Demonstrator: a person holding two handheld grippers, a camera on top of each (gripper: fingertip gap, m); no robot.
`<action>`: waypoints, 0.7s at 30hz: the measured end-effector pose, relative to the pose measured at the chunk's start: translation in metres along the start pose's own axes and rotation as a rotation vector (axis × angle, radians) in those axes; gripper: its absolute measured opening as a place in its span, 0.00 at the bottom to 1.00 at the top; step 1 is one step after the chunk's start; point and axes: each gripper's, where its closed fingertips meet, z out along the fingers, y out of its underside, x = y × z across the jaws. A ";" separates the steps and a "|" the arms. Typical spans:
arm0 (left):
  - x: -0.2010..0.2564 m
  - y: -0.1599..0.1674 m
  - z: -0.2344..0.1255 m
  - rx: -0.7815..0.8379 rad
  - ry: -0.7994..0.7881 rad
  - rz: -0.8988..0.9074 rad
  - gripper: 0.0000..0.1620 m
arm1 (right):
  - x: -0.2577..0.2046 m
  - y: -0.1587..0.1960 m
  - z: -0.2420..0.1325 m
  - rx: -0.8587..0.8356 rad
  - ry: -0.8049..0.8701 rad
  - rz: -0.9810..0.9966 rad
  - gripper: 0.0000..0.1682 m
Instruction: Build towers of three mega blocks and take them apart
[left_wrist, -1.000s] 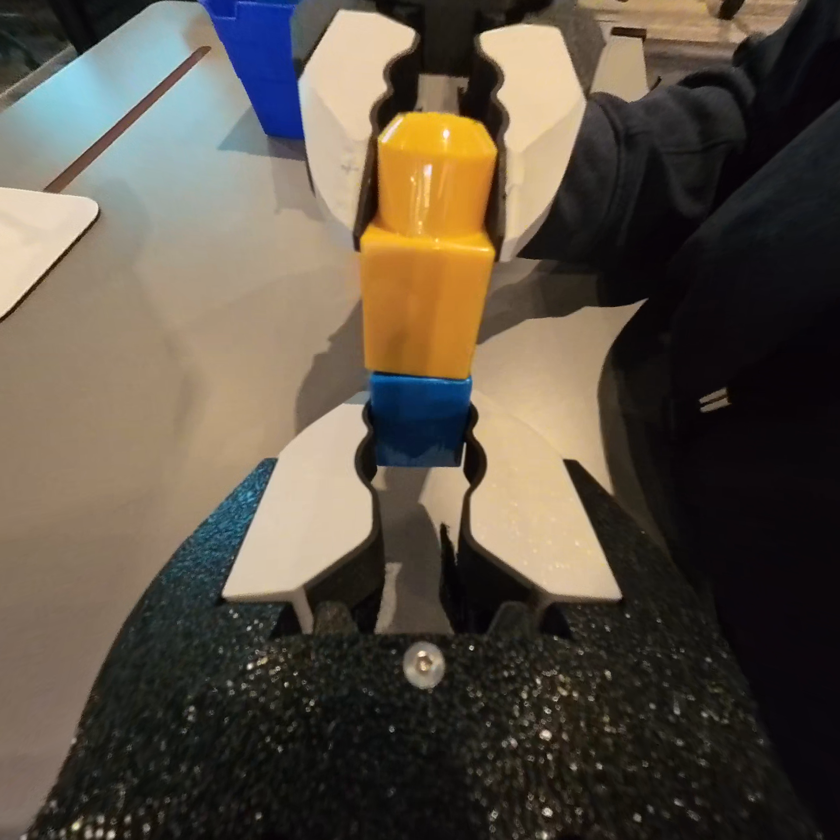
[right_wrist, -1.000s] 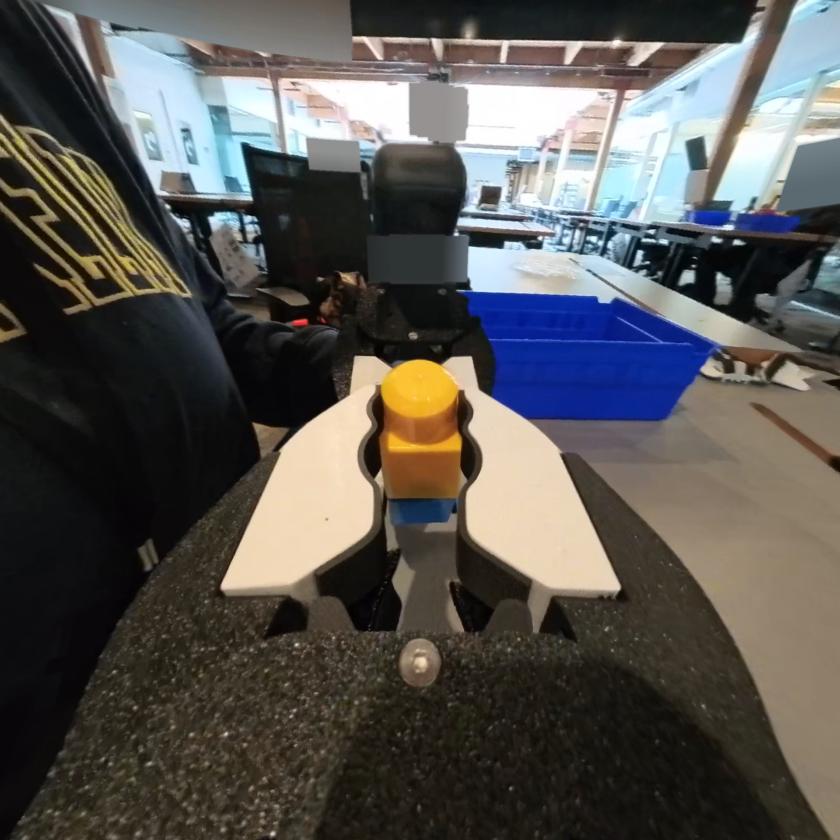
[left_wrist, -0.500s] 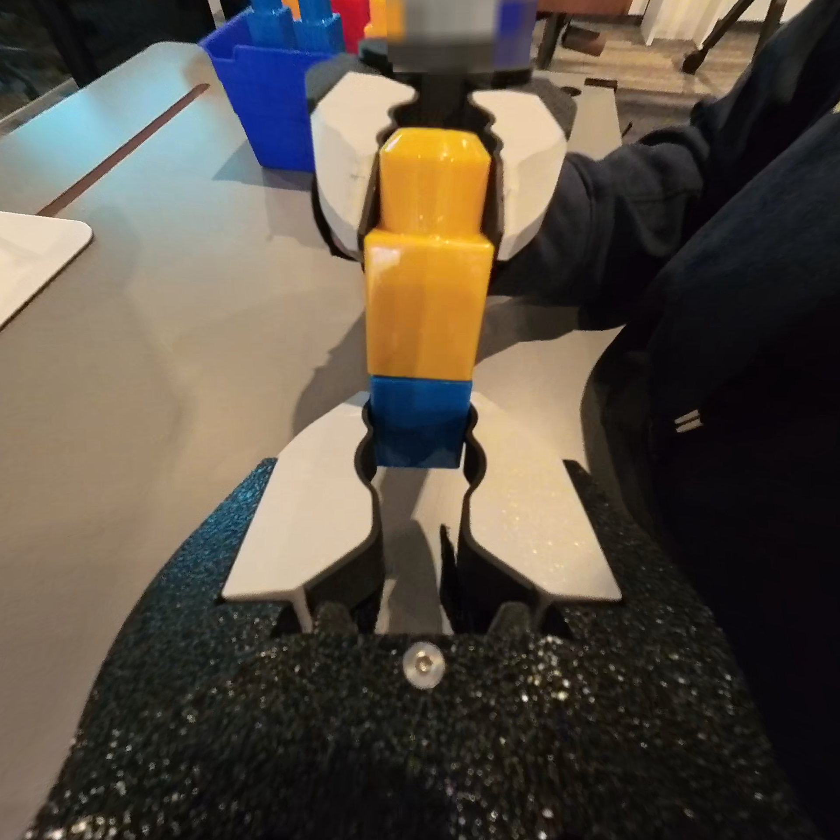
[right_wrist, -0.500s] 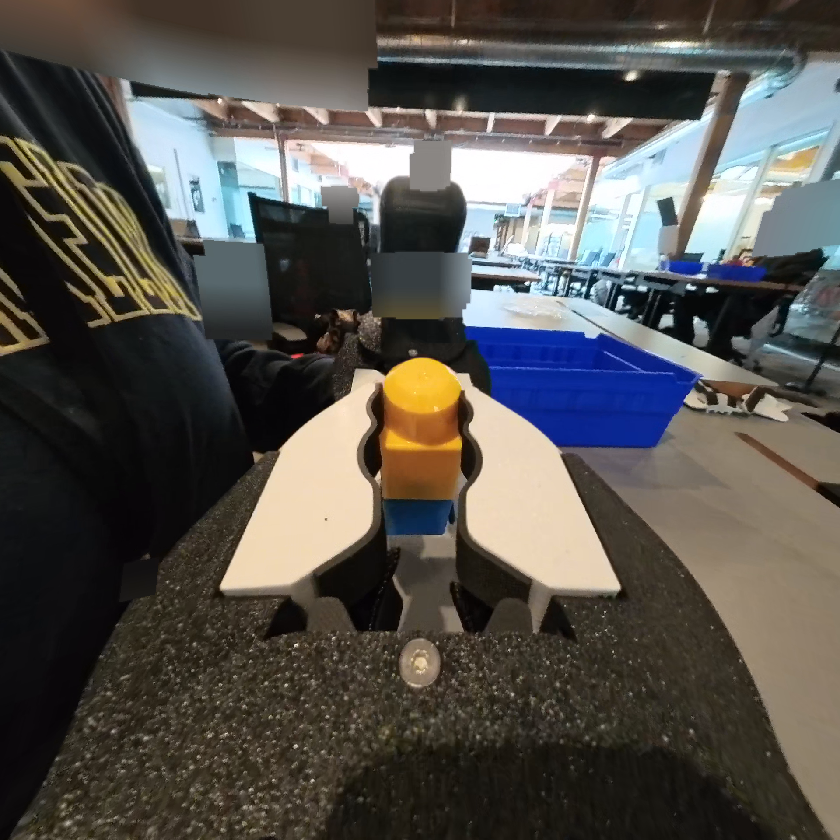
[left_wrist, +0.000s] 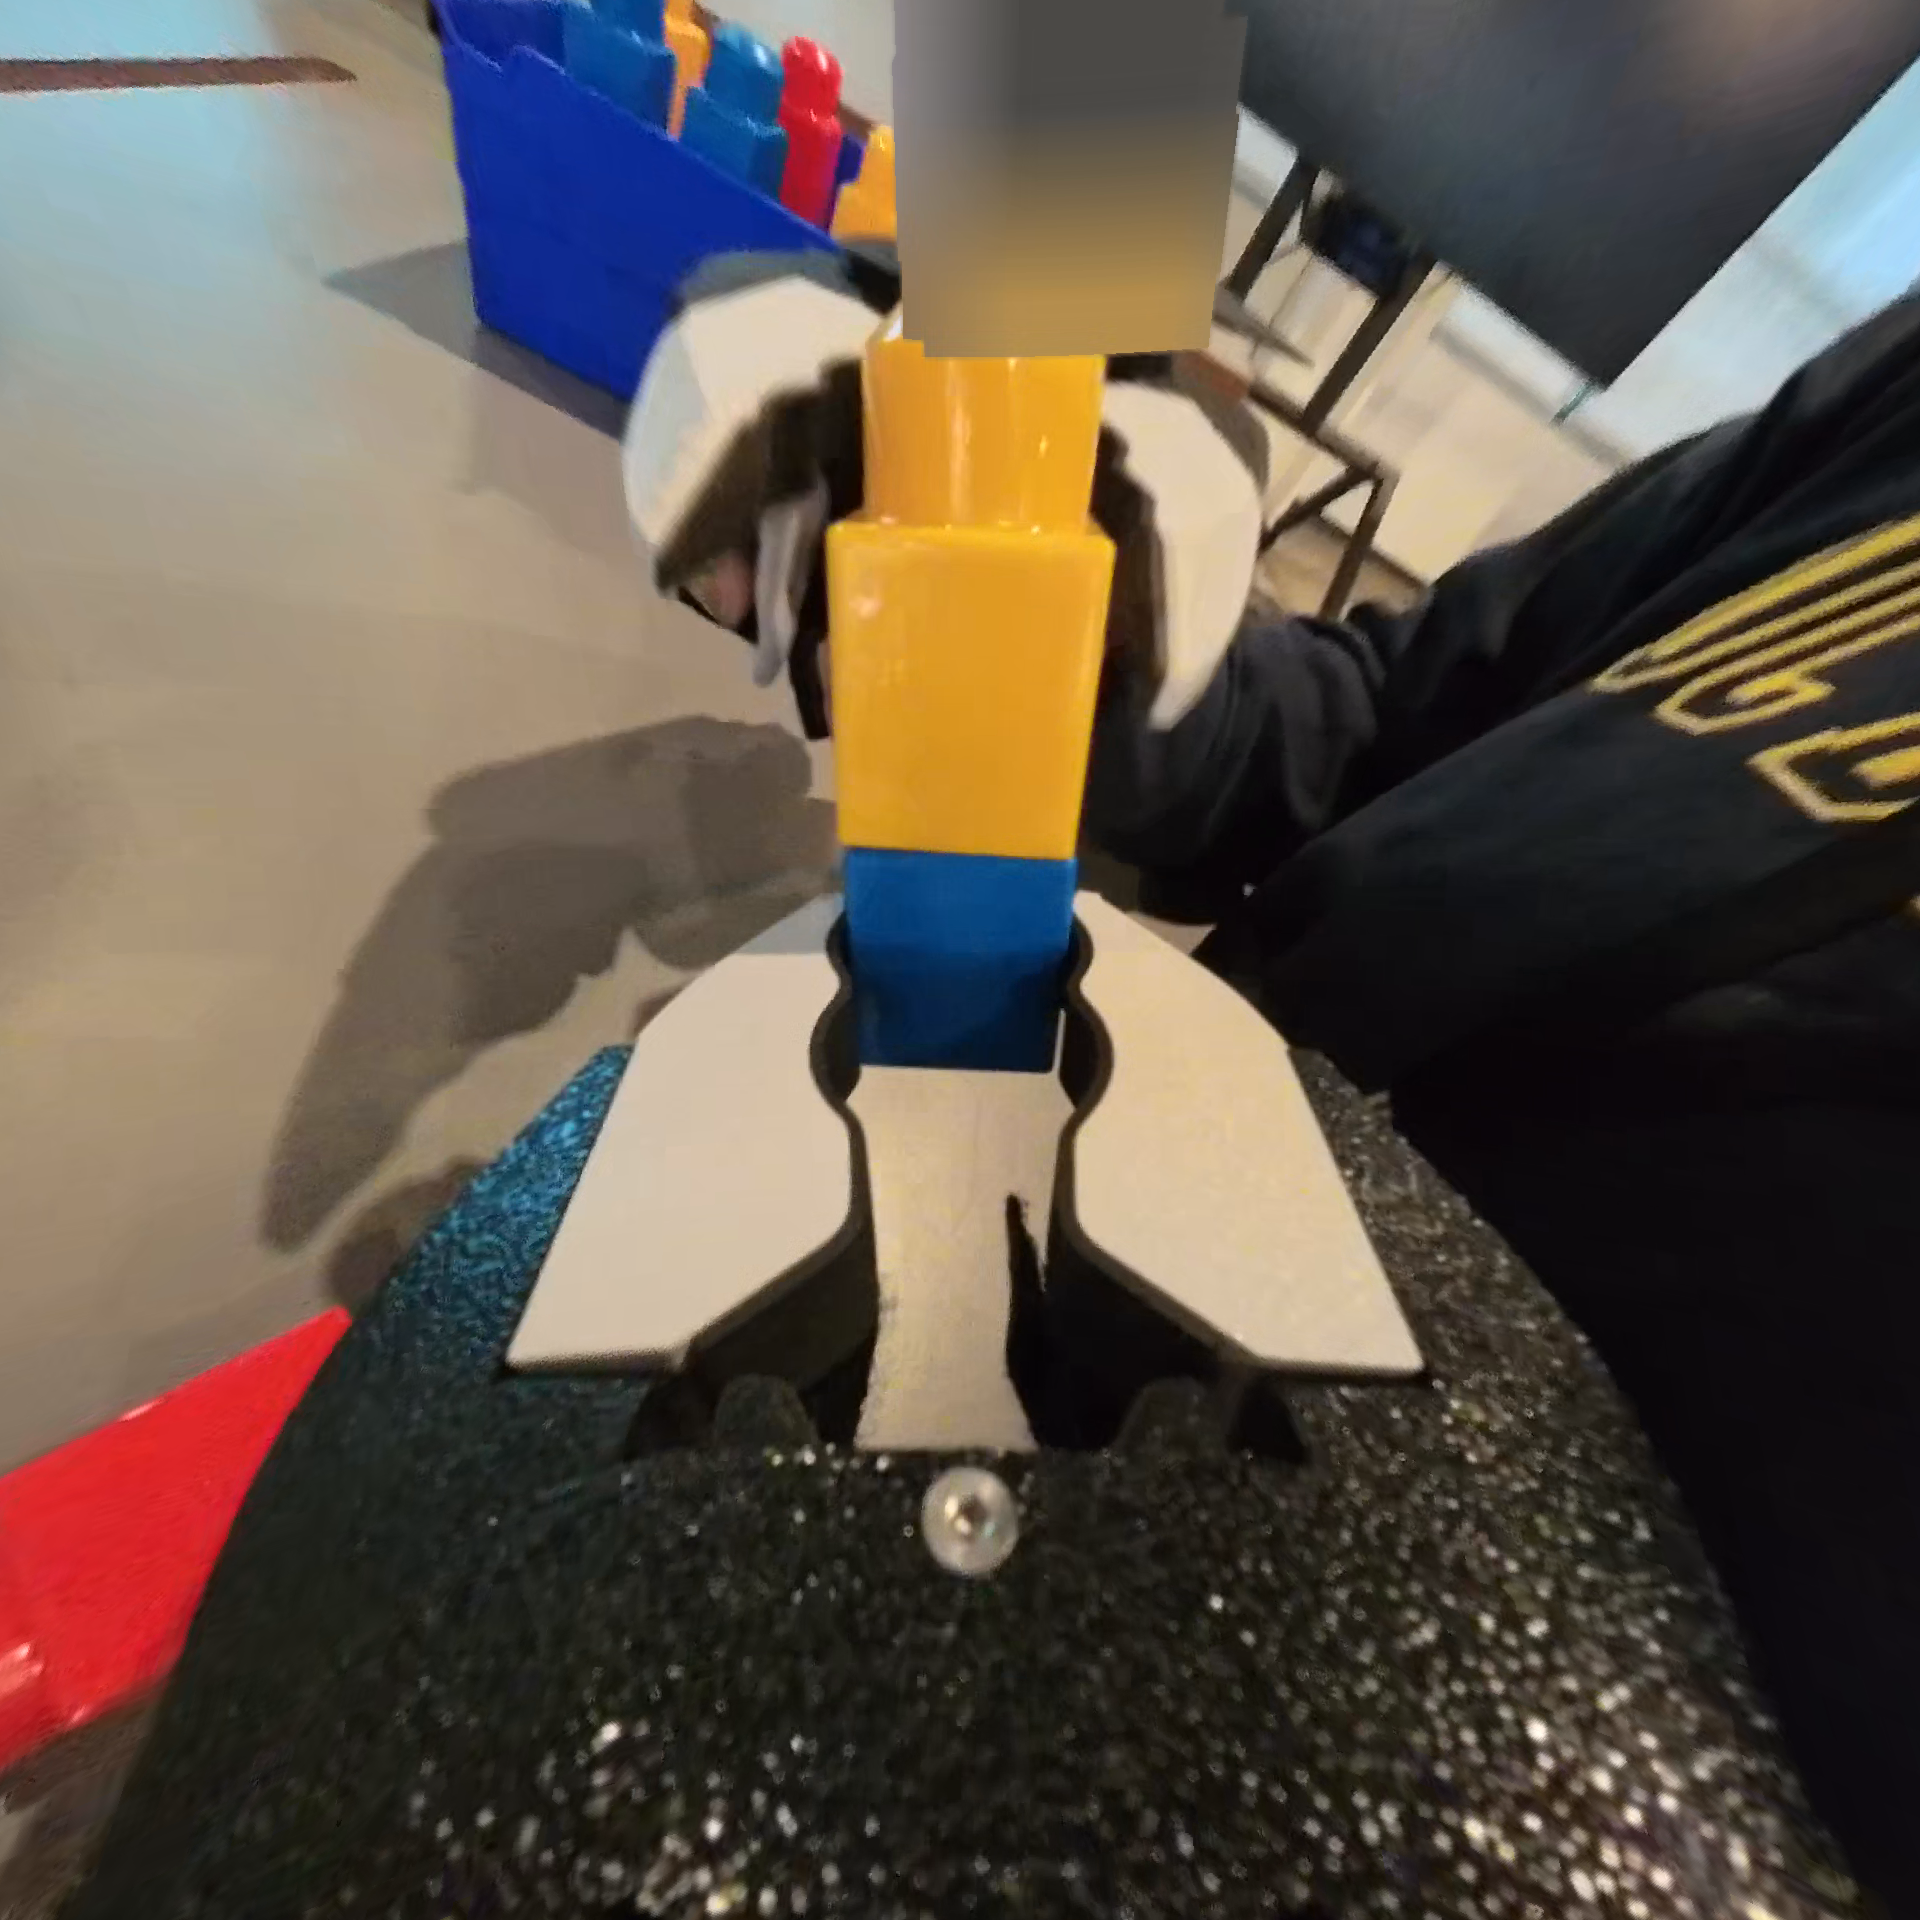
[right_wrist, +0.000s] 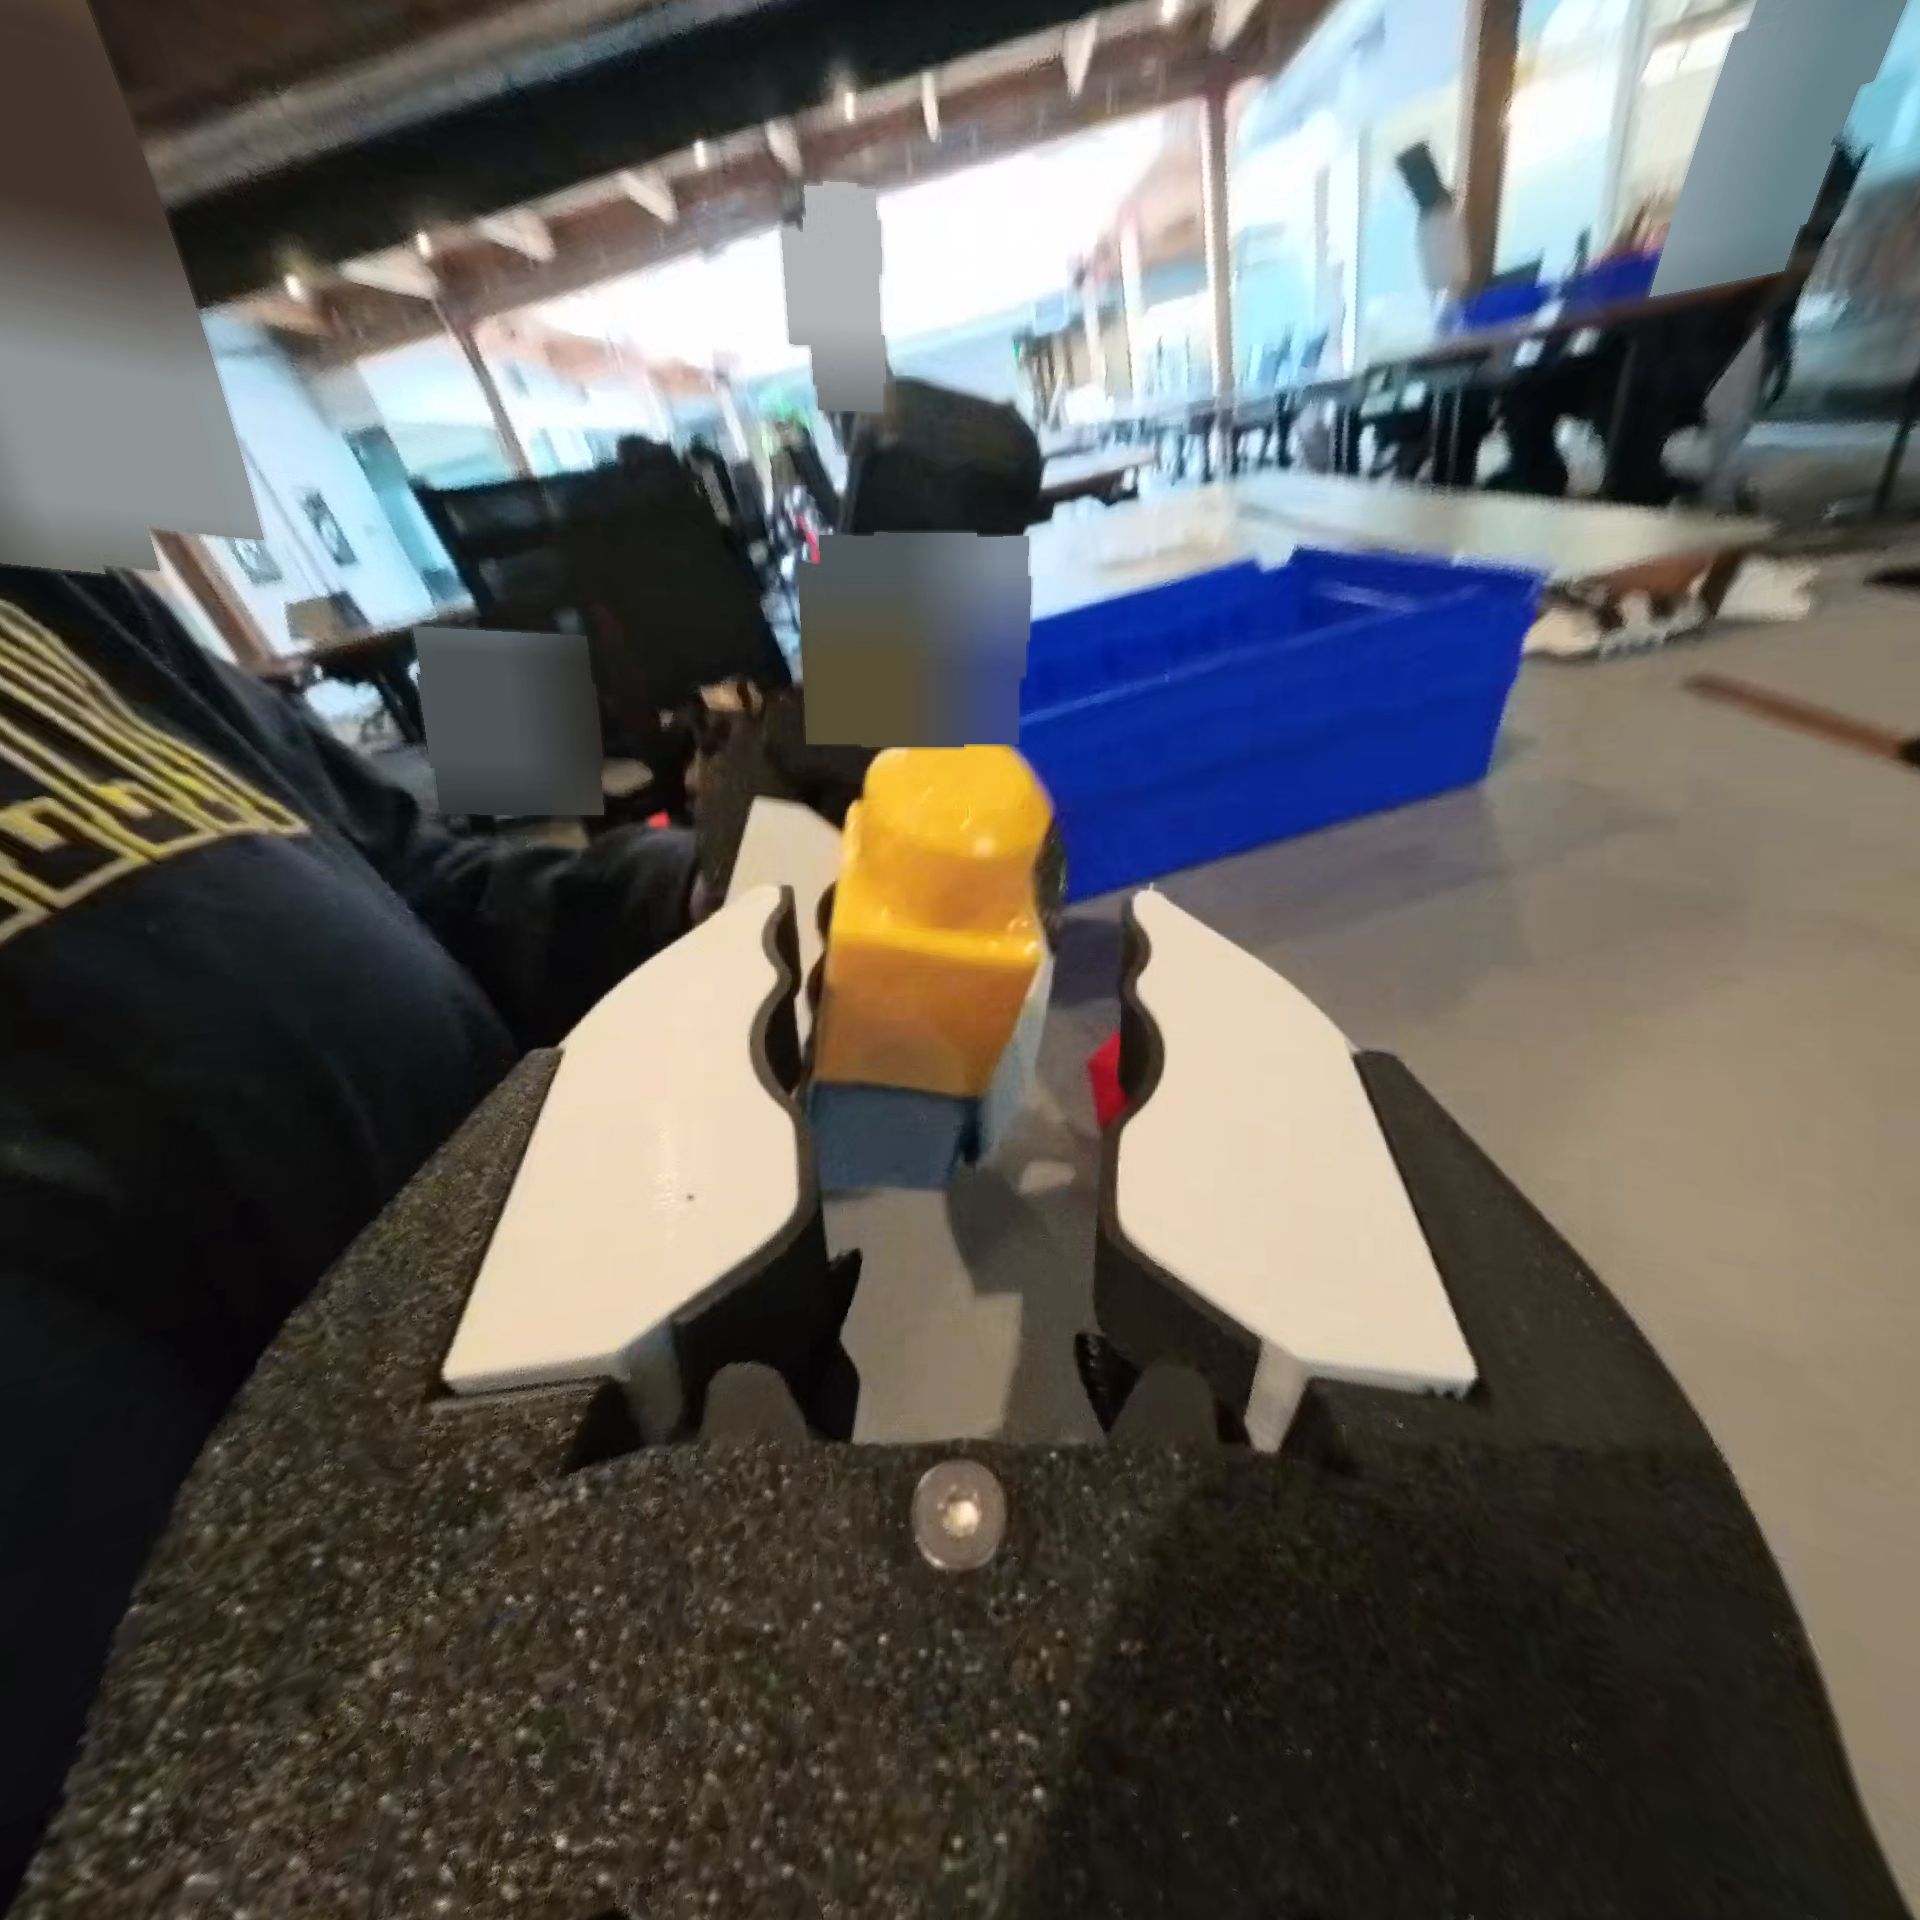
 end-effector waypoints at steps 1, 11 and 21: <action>-0.002 -0.002 -0.003 0.020 -0.004 -0.019 0.22 | -0.002 0.003 0.002 -0.026 -0.013 0.022 0.35; -0.009 0.002 -0.006 0.004 -0.039 -0.034 0.22 | 0.002 -0.001 0.006 -0.028 -0.030 0.154 0.21; 0.003 0.033 -0.066 -0.015 -0.371 0.033 0.22 | 0.032 0.031 0.024 -0.285 0.088 0.095 0.37</action>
